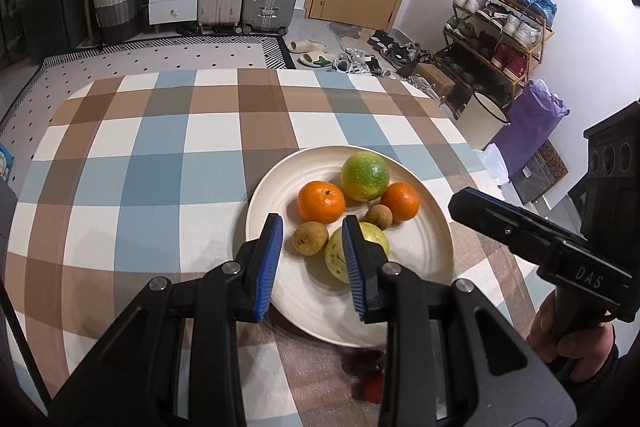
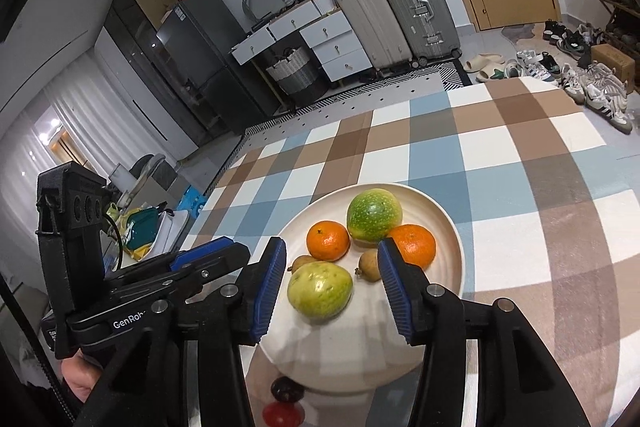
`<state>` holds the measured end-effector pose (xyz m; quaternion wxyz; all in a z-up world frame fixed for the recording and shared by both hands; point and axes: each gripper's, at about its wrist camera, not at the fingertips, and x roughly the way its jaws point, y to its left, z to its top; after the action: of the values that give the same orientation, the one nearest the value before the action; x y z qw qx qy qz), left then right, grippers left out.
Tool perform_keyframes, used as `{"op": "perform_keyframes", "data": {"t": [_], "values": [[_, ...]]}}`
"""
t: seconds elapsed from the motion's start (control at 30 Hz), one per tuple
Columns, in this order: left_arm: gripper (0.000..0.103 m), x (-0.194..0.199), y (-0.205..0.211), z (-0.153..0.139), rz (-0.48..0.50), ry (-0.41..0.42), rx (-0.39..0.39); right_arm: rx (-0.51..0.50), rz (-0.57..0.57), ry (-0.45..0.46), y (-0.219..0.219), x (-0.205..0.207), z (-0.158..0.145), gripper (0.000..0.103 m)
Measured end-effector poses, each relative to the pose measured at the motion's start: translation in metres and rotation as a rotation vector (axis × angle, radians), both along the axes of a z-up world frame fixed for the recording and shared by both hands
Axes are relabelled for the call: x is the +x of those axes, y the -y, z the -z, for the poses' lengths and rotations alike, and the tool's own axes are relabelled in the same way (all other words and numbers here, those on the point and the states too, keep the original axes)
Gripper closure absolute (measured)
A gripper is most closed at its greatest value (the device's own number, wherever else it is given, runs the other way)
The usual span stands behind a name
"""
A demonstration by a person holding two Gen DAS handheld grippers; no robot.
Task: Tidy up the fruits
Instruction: 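Withdraw both grippers from the plate toward the tomatoes and plums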
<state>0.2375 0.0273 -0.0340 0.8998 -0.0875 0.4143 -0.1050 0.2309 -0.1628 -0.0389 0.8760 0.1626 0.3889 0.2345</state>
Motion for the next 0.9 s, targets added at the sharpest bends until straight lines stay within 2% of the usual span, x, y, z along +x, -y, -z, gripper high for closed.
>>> {"op": "perform_keyframes", "data": {"t": [0.37, 0.5, 0.57, 0.67, 0.83, 0.9], "values": [[0.076, -0.038, 0.009, -0.026, 0.009, 0.045, 0.019, -0.038, 0.021, 0.056, 0.005, -0.034, -0.022, 0.052], [0.071, -0.055, 0.012, -0.038, 0.011, 0.072, 0.029, -0.044, 0.02, 0.09, 0.004, -0.051, -0.034, 0.041], [0.068, -0.066, 0.013, -0.045, 0.009, 0.088, 0.034, -0.045, 0.02, 0.113, 0.004, -0.06, -0.04, 0.039], [0.06, -0.079, 0.014, -0.053, 0.003, 0.111, 0.035, -0.045, 0.018, 0.141, 0.004, -0.075, -0.049, 0.036], [0.035, -0.102, 0.012, -0.066, -0.021, 0.143, 0.048, -0.044, 0.031, 0.185, 0.007, -0.098, -0.059, 0.024], [0.032, -0.111, 0.01, -0.069, -0.029, 0.154, 0.045, -0.039, 0.034, 0.196, 0.008, -0.107, -0.061, 0.02]]}}
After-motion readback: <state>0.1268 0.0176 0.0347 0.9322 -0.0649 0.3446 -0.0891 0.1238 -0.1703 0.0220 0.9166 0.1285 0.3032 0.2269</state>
